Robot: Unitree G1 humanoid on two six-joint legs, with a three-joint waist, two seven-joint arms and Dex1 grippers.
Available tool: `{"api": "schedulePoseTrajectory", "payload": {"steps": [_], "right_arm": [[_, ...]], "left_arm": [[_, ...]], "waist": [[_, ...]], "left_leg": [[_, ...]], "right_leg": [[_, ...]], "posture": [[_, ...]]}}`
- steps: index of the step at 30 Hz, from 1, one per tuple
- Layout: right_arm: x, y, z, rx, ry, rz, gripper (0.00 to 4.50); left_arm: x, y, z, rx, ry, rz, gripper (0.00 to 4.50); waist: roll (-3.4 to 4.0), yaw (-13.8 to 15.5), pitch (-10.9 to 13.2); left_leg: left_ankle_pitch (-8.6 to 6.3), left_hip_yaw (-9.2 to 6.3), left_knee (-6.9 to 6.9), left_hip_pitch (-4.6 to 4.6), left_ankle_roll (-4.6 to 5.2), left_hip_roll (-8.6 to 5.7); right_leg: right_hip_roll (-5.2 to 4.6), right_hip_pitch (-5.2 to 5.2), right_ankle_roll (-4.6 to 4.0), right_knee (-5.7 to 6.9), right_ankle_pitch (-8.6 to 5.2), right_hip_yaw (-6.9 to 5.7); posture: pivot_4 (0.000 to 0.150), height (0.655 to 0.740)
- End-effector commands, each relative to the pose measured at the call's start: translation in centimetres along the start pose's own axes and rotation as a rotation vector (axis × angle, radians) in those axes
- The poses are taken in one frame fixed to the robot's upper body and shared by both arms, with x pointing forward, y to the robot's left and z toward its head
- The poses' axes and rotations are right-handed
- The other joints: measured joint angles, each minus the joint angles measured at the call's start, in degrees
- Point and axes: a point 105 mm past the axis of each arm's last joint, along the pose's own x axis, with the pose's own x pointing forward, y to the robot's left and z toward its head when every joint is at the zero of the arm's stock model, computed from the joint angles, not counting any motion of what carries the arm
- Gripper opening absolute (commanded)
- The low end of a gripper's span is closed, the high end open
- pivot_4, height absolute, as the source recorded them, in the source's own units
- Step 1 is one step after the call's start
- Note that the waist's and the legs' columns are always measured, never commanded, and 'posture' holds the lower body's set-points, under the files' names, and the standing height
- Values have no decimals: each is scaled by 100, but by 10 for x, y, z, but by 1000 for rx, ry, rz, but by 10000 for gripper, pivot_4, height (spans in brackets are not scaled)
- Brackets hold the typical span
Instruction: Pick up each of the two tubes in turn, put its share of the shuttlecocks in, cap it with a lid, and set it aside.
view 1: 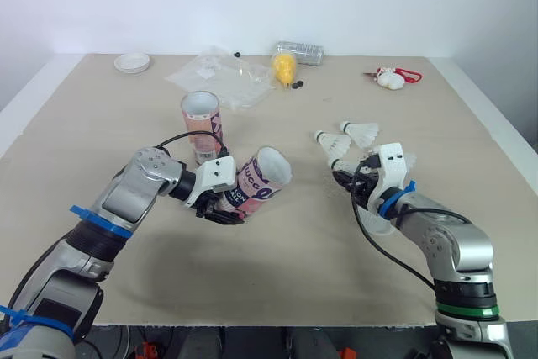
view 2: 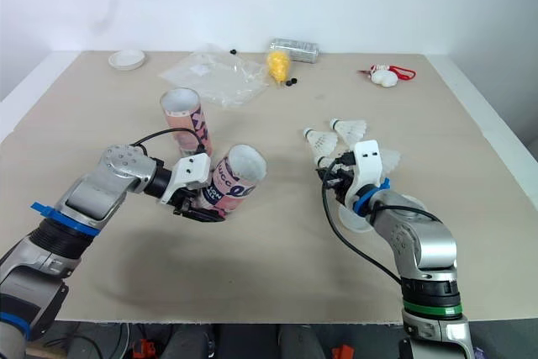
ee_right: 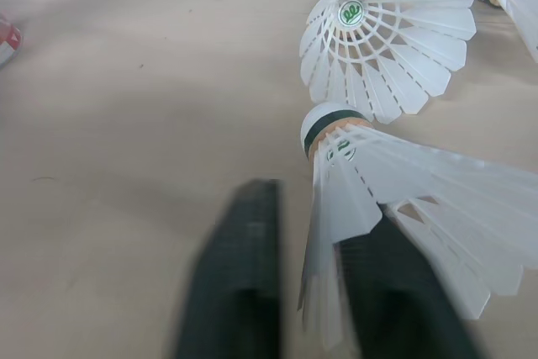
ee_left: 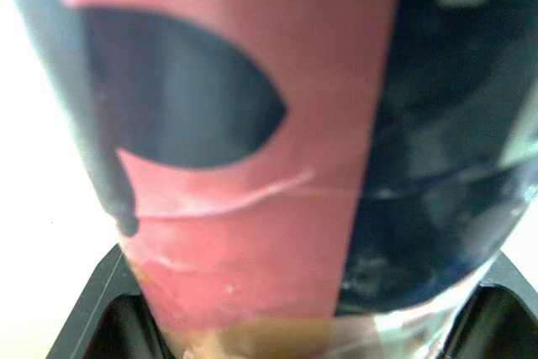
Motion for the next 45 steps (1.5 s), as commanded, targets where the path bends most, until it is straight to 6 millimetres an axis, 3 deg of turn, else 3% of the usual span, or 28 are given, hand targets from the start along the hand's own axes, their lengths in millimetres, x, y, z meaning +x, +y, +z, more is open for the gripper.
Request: {"api": "schedulePoseTrajectory", "payload": {"steps": [1,10,16,19,21,25,40,42,45], "right_arm": [[-6,1,14,-61,-28,12,670],[-27,5,32,-190,-23,87,670],[-67,43,114,-634,-181,368,670],[-73,67,132,-869,-211,478,670],[-72,73,133,-922,-211,512,670],[-69,104,131,-1039,-244,666,670],[-66,124,103,-1126,-203,878,670],[-65,126,104,-1119,-207,888,5317],[-65,129,110,-1085,-238,890,16440]], "left_arm": [[3,-3,-5,-14,13,-6,30056],[4,0,-4,-11,8,-6,30056],[3,2,-4,-8,13,-19,30056],[2,3,-4,-6,16,-26,30056],[2,3,-3,-6,15,-28,30056],[3,5,1,0,10,-28,30056],[1,3,1,-1,12,-16,30056],[1,2,1,-3,11,-16,30056],[2,1,1,-3,10,-17,30056]], "waist": [[0,0,0],[2,8,1],[28,1,13],[28,-4,13],[-2,1,-1],[5,2,6],[4,15,6],[4,16,6],[4,10,6]], "left_leg": [[0,0,0,0,0,0],[0,0,1,-1,0,-1],[1,7,4,-1,2,-7],[1,10,4,9,1,-1],[1,9,-3,12,1,2],[1,14,-2,2,1,-4],[1,6,3,-3,1,-3],[1,6,3,-3,1,-3],[1,6,3,-3,1,-3]], "right_leg": [[0,0,0,0,0,0],[-2,0,0,0,0,0],[-8,-1,6,-1,1,5],[-4,4,-12,-3,-6,4],[-2,3,-17,-3,-9,1],[-10,-3,3,-5,-1,5],[-8,-3,4,-5,-1,-2],[-8,-3,4,-5,0,-2],[-9,-3,5,-5,-1,-2]], "posture": [[1500,7400],[1500,7400],[1500,7400],[1500,7400],[1500,7400],[1500,7400],[1500,7400],[1500,7400],[1500,7400]]}}
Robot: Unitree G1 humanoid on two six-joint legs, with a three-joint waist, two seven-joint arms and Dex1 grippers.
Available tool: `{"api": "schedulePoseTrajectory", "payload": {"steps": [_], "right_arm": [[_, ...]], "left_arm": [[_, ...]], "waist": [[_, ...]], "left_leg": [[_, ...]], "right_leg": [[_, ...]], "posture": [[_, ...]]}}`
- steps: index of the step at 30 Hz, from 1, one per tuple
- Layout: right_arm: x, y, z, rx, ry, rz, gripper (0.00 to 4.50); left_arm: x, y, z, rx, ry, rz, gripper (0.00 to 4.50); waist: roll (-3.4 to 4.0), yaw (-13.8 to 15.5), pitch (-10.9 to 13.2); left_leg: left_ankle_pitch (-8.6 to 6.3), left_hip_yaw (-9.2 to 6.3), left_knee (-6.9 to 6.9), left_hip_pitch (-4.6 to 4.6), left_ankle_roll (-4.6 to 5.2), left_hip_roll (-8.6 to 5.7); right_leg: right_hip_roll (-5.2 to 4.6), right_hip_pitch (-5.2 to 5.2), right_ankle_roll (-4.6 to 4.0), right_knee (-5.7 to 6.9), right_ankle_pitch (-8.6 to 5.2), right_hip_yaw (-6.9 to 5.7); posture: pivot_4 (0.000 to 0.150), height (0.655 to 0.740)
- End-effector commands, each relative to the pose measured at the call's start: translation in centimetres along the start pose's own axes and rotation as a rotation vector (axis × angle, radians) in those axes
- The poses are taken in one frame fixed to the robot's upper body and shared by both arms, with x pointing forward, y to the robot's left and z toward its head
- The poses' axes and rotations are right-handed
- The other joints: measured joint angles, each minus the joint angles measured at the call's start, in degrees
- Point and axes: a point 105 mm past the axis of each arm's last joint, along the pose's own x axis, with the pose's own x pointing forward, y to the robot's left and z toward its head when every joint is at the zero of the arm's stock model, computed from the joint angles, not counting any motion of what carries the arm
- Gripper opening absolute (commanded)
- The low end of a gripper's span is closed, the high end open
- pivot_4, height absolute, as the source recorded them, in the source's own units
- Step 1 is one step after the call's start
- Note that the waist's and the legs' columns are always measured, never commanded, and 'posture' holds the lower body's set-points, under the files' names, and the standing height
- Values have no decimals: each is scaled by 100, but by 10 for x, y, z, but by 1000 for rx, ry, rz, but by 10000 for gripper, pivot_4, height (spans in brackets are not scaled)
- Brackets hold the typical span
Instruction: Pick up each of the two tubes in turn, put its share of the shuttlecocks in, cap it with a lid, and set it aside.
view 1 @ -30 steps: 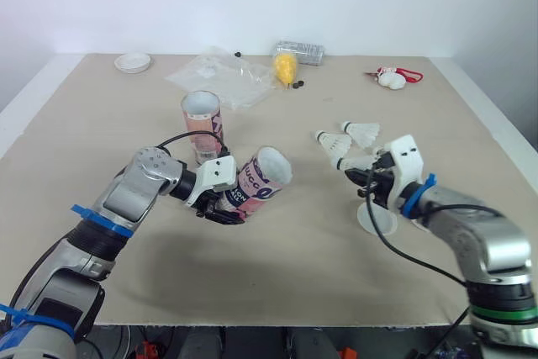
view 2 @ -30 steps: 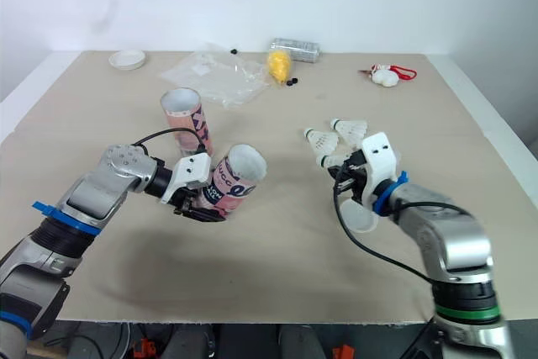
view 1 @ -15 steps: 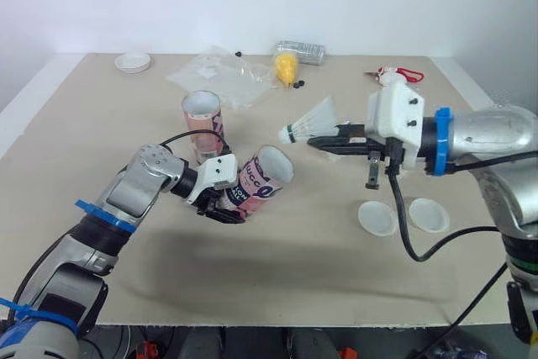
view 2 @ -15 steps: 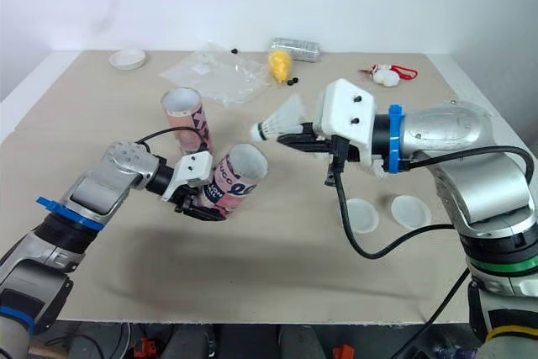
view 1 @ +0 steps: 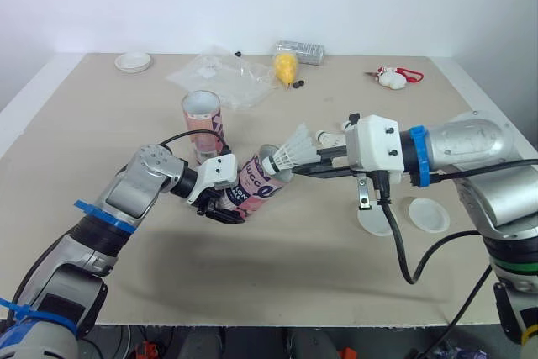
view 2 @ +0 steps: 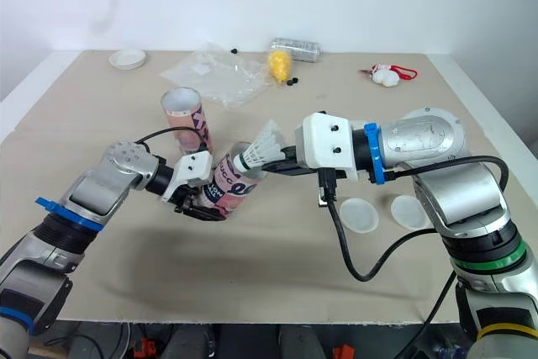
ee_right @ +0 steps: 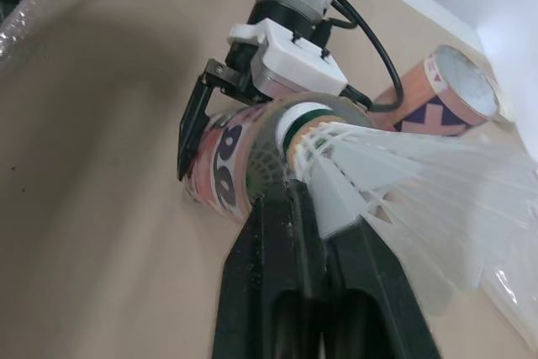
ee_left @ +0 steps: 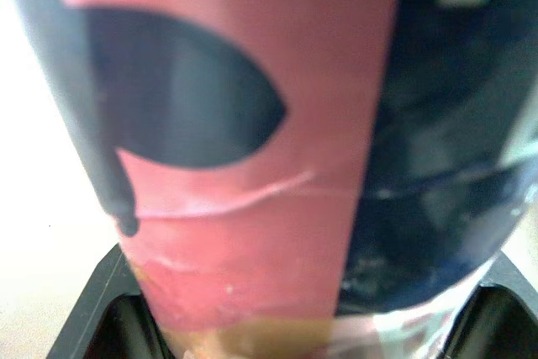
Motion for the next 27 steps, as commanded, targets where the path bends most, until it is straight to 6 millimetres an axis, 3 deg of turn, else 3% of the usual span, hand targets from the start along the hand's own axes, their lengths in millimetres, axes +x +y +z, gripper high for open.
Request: {"api": "schedulePoseTrajectory", "payload": {"steps": [1,6,8,11,15,22,27], "right_arm": [[-3,-11,13,-19,-46,-46,21706],[-16,-26,19,62,-102,-122,44618],[-33,-47,15,116,-95,-210,44618],[-48,-59,6,152,-55,-237,44618],[-41,-56,8,148,-54,-163,34754],[-8,-34,13,110,-43,19,2313],[10,-30,3,27,58,119,932]], "left_arm": [[1,-2,0,5,8,2,30056],[3,-3,1,11,7,-2,30056],[4,-4,4,22,6,-12,30056],[6,-4,8,34,2,-22,30056],[7,-5,11,48,5,-29,30056],[11,-9,20,63,1,-59,30056],[14,-8,27,64,5,-68,30056]], "waist": [[0,-4,0],[0,0,0],[2,-2,1],[0,12,0],[2,6,1],[3,2,2],[4,-9,3]], "left_leg": [[0,0,0,0,0,0],[0,0,0,0,0,0],[0,-1,0,0,0,0],[0,-2,2,0,0,-1],[0,-1,-3,0,0,-1],[0,-2,-4,-2,0,-2],[0,-2,-3,-2,0,-1]], "right_leg": [[0,0,0,0,0,0],[-1,0,0,0,0,0],[0,0,-1,1,0,0],[-1,2,-2,0,2,-3],[-1,-1,-4,0,-2,-2],[-1,-1,-1,1,-5,-2],[1,-4,-1,1,-4,-3]], "posture": [[1500,7400],[1500,7400],[1500,7400],[1500,7400],[1500,7400],[1500,7400],[1500,7400]]}}
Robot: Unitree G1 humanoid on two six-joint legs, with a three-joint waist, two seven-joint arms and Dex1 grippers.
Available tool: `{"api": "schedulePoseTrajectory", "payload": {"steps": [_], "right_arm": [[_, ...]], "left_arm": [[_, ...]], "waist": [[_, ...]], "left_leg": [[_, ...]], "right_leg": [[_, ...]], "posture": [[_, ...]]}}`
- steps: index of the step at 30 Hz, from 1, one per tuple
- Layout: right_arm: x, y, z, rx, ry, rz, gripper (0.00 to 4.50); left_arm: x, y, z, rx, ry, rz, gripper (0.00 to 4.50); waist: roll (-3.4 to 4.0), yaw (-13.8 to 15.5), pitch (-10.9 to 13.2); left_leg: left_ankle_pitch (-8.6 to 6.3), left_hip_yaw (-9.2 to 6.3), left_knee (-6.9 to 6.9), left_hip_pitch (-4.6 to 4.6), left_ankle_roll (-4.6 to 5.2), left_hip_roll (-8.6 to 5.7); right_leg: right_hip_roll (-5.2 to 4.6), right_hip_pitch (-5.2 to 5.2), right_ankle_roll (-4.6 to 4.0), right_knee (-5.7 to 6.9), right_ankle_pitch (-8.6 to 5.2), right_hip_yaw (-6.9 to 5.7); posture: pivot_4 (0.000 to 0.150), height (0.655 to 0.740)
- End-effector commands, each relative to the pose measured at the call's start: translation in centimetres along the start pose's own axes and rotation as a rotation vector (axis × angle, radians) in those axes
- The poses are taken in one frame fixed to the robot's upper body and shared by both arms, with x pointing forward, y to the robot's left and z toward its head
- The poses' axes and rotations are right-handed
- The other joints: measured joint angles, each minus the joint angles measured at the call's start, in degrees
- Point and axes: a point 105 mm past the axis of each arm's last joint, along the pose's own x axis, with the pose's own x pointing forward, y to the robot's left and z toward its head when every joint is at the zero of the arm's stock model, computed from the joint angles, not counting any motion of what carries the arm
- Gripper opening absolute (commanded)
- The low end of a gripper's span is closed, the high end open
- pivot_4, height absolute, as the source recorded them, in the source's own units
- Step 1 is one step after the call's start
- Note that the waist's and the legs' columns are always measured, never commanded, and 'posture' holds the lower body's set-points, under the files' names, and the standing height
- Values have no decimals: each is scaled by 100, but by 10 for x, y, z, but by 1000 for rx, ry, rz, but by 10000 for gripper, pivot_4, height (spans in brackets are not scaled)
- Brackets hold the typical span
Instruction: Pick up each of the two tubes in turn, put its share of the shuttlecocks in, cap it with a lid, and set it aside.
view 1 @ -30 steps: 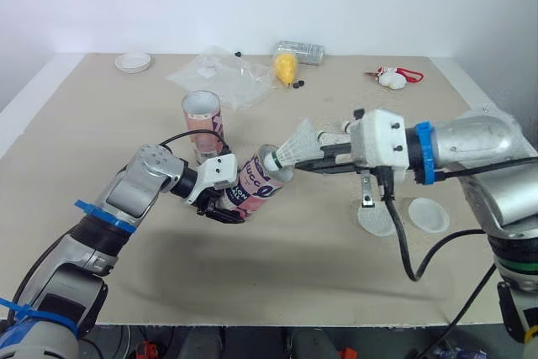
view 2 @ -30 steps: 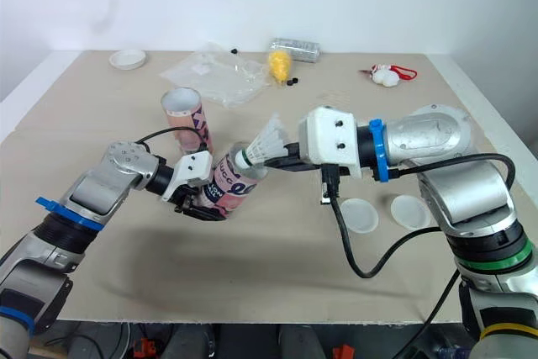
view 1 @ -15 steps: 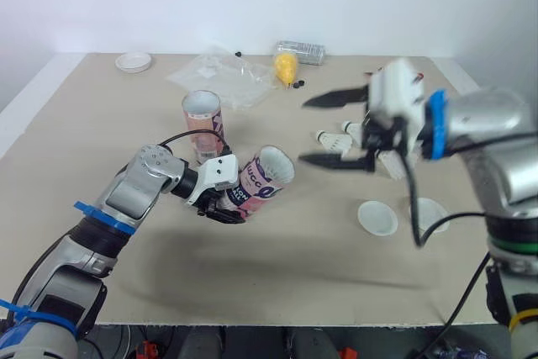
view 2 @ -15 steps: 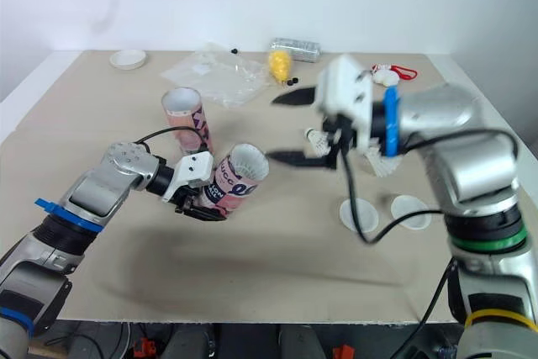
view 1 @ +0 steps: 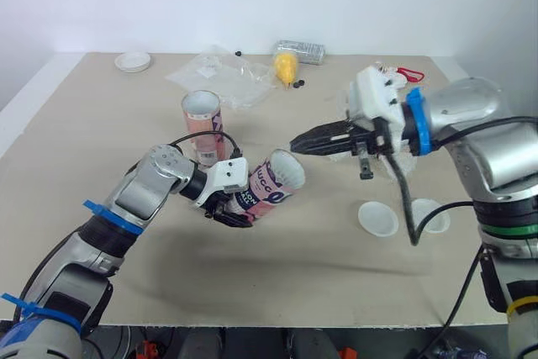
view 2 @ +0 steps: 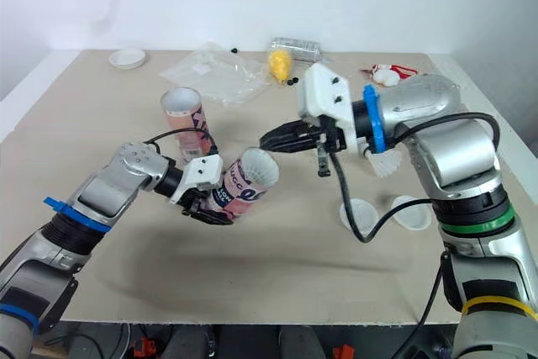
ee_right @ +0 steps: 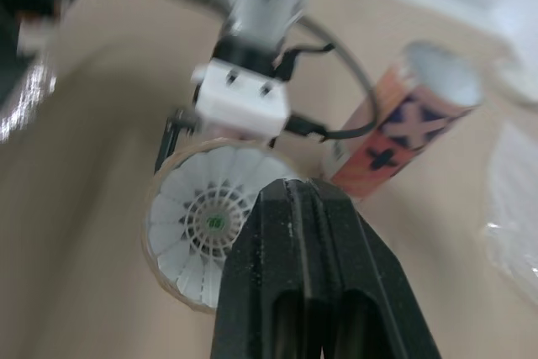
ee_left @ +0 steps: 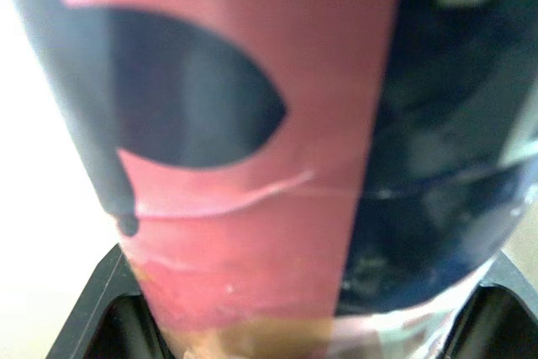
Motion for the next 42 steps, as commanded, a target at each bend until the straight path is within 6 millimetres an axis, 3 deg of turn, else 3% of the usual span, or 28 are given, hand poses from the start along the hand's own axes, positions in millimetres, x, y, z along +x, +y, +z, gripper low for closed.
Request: {"api": "schedulePoseTrajectory", "payload": {"steps": [1,9,13,17,31,36,42], "right_arm": [[4,-5,1,-114,81,39,932],[21,-5,-12,-229,225,207,932],[23,0,-16,-240,251,295,932],[38,11,-22,-251,274,402,932],[70,17,-32,-287,280,513,932],[58,5,-17,-228,210,458,932],[16,-8,1,-100,126,361,932]], "left_arm": [[2,0,13,47,-1,-13,30056],[7,2,20,63,-6,-21,30056],[9,3,21,65,-8,-21,30056],[10,5,21,59,-13,-10,30056],[14,2,21,49,-24,-8,30056],[14,1,17,35,-28,-2,30056],[16,-2,7,11,-35,9,30056]], "waist": [[0,1,0],[2,-5,2],[2,-7,2],[2,-7,2],[2,-26,1],[2,-27,1],[4,-4,2]], "left_leg": [[0,0,0,0,0,1],[0,-1,-3,-1,0,2],[0,-1,-3,-1,0,2],[0,-2,-3,-1,0,2],[2,0,0,32,-1,15],[5,0,0,35,-1,22],[4,-5,-3,19,-1,16]], "right_leg": [[1,-1,0,0,0,0],[3,-5,-3,2,-1,-1],[3,-4,-3,2,-2,-1],[3,-4,-4,4,-1,-1],[15,13,-24,16,14,-4],[24,13,-29,20,18,-4],[17,5,-37,18,13,-3]], "posture": [[1500,7400],[1500,7400],[1500,7400],[1500,7400],[1500,7400],[1500,7400],[1500,7400]]}}
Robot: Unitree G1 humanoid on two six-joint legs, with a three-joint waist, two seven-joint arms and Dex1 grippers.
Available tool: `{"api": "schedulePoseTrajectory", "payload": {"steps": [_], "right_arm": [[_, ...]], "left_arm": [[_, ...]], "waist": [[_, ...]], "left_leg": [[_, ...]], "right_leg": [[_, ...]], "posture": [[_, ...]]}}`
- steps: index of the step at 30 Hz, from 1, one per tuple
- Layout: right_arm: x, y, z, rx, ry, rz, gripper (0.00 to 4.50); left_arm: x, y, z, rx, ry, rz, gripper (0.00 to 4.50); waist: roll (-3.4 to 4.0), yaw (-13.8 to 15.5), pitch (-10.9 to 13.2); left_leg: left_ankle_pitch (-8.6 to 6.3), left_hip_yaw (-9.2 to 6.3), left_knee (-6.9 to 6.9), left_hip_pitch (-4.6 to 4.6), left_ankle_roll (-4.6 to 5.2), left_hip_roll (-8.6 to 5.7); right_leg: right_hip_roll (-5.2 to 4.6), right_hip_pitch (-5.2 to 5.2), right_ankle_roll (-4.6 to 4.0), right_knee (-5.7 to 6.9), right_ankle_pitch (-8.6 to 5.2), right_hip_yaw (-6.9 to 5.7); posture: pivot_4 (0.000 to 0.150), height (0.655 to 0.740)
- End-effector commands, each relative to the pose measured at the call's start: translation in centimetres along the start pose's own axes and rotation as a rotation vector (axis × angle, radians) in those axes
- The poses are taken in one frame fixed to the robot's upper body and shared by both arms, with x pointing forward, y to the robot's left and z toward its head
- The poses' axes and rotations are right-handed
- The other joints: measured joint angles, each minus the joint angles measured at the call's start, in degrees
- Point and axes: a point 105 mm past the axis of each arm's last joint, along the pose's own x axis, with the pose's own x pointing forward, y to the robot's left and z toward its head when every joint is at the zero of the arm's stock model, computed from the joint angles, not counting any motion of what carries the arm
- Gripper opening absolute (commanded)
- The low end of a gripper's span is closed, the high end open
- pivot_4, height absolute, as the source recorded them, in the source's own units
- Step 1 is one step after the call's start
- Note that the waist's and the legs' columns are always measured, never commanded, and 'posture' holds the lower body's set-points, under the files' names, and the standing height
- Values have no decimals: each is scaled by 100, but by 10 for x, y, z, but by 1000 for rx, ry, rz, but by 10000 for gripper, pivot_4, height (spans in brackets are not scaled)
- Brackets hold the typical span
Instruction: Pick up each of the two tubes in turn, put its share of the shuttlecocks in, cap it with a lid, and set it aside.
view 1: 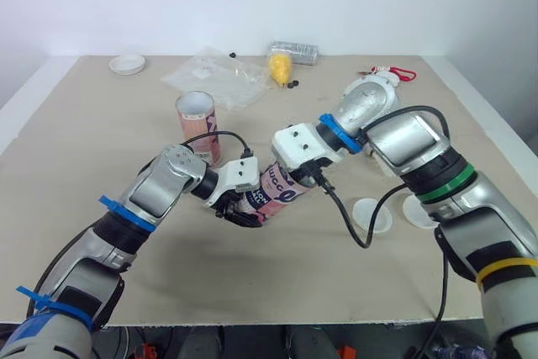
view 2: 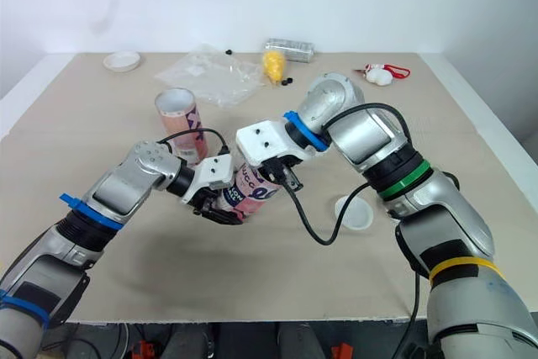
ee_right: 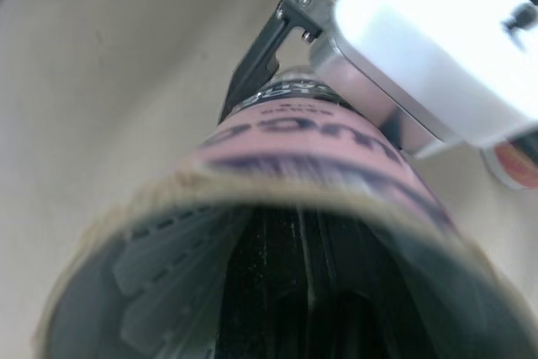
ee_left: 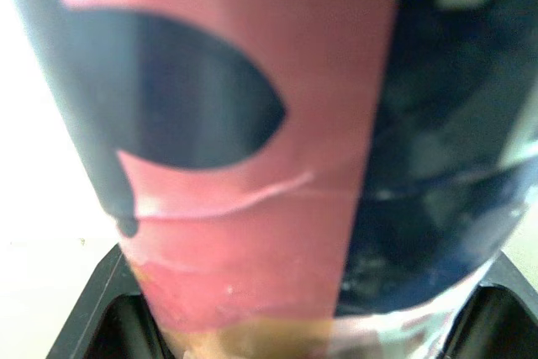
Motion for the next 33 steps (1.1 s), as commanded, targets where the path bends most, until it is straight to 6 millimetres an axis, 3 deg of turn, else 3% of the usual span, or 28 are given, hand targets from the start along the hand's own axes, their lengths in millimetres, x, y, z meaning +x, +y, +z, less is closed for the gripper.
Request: {"api": "schedulePoseTrajectory", "payload": {"steps": [1,10,14,19,25,33], "right_arm": [[-38,2,22,-6,-79,-57,932],[-91,18,30,208,-273,-221,932],[-111,25,15,355,-356,-396,932],[-103,42,-23,476,-316,-540,932],[-84,70,-75,584,-139,-602,932],[-77,89,-106,625,11,-579,932]], "left_arm": [[2,-3,-3,5,-12,9,30056],[10,4,-6,1,-81,88,30056],[16,11,3,-28,-220,186,30056],[24,6,16,-94,-407,249,30056],[41,-7,6,-130,-516,336,30056],[52,-14,-7,-52,-494,398,30056]], "waist": [[0,15,0],[0,34,0],[-1,54,0],[-2,62,0],[1,53,0],[5,22,-1]], "left_leg": [[0,-3,-1,-2,0,-4],[-4,-4,3,-8,-1,-15],[-3,0,18,-11,1,-19],[-3,6,25,-19,1,-20],[-3,6,15,-19,1,-20],[0,16,27,-9,2,-20]], "right_leg": [[-4,0,-2,0,-1,-1],[-17,6,11,-8,-5,-4],[-25,12,26,-16,-7,-1],[-26,5,41,-18,3,2],[-22,0,38,-16,0,8],[-22,6,40,-17,13,15]], "posture": [[1500,7400],[1500,7400],[1500,7400],[1500,7400],[1500,7400],[1500,7400]]}}
